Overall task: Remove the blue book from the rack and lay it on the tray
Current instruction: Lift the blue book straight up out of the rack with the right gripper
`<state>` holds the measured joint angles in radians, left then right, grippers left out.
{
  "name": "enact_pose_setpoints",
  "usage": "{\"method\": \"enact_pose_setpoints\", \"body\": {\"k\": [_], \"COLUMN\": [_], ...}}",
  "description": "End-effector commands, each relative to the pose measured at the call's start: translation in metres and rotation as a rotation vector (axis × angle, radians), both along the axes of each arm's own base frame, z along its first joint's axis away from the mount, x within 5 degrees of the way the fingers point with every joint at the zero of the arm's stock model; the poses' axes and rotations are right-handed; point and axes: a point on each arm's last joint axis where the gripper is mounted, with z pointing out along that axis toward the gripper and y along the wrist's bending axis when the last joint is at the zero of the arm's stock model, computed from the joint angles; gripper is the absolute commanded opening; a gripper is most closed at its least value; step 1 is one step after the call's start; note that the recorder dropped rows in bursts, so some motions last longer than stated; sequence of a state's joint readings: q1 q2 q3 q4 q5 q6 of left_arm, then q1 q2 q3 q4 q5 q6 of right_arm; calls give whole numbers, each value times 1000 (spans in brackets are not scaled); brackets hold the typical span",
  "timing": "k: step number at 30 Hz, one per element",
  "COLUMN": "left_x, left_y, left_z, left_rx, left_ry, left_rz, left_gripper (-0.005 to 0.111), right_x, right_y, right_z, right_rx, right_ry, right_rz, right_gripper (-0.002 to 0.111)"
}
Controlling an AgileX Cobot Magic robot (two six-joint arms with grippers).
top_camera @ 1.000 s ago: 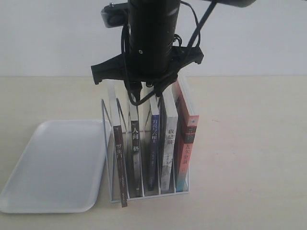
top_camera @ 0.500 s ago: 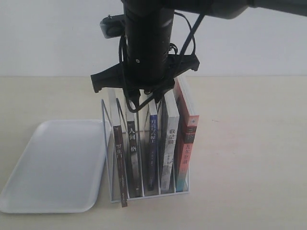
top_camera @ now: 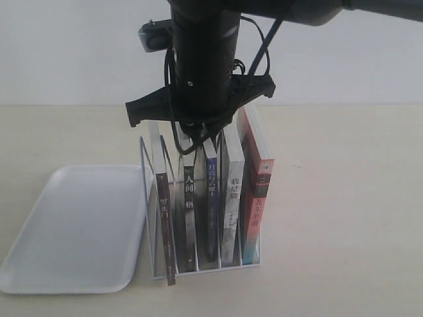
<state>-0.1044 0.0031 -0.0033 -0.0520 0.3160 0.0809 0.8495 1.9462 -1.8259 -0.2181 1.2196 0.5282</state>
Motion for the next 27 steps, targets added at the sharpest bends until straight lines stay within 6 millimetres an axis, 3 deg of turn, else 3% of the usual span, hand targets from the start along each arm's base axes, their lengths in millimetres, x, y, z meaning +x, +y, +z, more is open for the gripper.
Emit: {"method": "enact_pose_setpoints", "body": {"k": [1, 6, 9, 18, 24, 27], "left_x": [0, 0, 0, 0, 0, 0], "left_y": [0, 0, 0, 0, 0, 0], "left_z": [-1, -1, -1, -1, -1, -1], "left_rx": [-6, -6, -6, -6, -6, -6], "left_ry": [-1, -1, -1, -1, -1, -1], "left_rz": [5, 5, 5, 5, 5, 5], "left_gripper": [5, 5, 5, 5, 5, 5], "right_x": [-3, -25, -36, -38, -50, -56], "right_y": [-7, -35, -48, -52, -69, -75], "right_z": [18, 79, 102, 109, 133, 156], "right_rx": [16, 123, 177, 173, 177, 271], "right_ry": [-41, -160, -200, -223, -303, -419], "right_rz": [3, -18, -40, -17, 28, 68], "right_gripper": [0, 0, 0, 0, 0, 0]}}
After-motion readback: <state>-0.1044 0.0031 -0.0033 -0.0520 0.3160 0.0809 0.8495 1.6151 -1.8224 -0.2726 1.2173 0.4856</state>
